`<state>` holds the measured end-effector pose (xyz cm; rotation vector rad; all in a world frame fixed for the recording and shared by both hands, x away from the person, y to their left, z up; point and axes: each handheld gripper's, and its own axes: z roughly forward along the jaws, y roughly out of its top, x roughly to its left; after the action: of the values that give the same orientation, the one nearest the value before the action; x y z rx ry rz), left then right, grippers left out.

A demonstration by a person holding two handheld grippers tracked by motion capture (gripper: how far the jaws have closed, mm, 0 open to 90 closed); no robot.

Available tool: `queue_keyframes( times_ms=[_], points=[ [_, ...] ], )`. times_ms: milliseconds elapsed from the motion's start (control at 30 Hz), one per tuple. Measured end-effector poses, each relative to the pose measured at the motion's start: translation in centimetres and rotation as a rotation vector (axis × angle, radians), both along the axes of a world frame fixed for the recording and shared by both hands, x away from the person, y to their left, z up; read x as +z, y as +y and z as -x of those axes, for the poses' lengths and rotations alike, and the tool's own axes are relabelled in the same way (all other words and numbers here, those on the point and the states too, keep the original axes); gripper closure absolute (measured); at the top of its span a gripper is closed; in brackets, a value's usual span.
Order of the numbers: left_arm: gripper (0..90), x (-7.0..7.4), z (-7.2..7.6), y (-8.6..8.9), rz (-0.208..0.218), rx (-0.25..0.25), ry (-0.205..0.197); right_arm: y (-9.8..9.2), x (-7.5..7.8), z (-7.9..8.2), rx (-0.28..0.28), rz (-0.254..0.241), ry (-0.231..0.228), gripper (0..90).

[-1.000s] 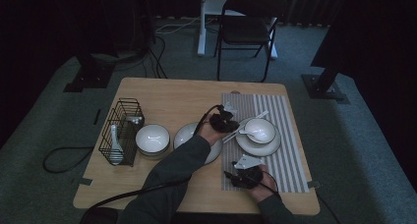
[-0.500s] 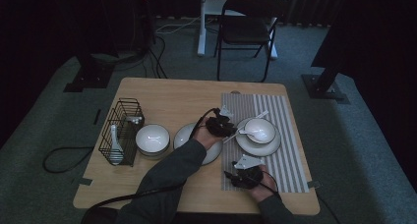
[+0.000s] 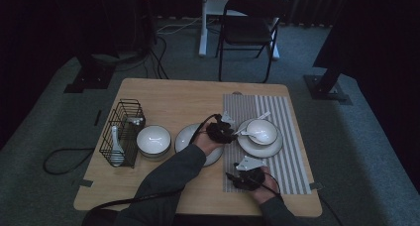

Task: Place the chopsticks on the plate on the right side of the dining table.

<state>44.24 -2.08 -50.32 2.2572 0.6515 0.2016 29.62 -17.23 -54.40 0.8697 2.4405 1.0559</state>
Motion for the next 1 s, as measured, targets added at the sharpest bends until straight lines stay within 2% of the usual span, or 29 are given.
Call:
queue_keyframes(
  times_ms=[367, 467, 767, 1000],
  points=[
    [67.8, -0.34, 0.23, -0.07, -0.043, -0.014, -0.004, -0.03, 0.0, -0.03, 0.0, 0.0, -0.001, 49.4],
    [69.1, -0.5, 0.19, -0.08, -0.044, -0.009, 0.001, -0.04, 0.01, -0.02, 0.0, 0.0, -0.002, 49.4],
    [77.6, -0.61, 0.1, -0.25, -0.066, -0.009, -0.015, -0.05, 0.01, -0.03, -0.001, 0.0, -0.002, 49.4],
    [79.8, -0.67, 0.03, -0.33, -0.07, -0.008, -0.024, -0.03, 0.01, -0.02, 0.0, 0.0, -0.003, 49.3]
  ],
)
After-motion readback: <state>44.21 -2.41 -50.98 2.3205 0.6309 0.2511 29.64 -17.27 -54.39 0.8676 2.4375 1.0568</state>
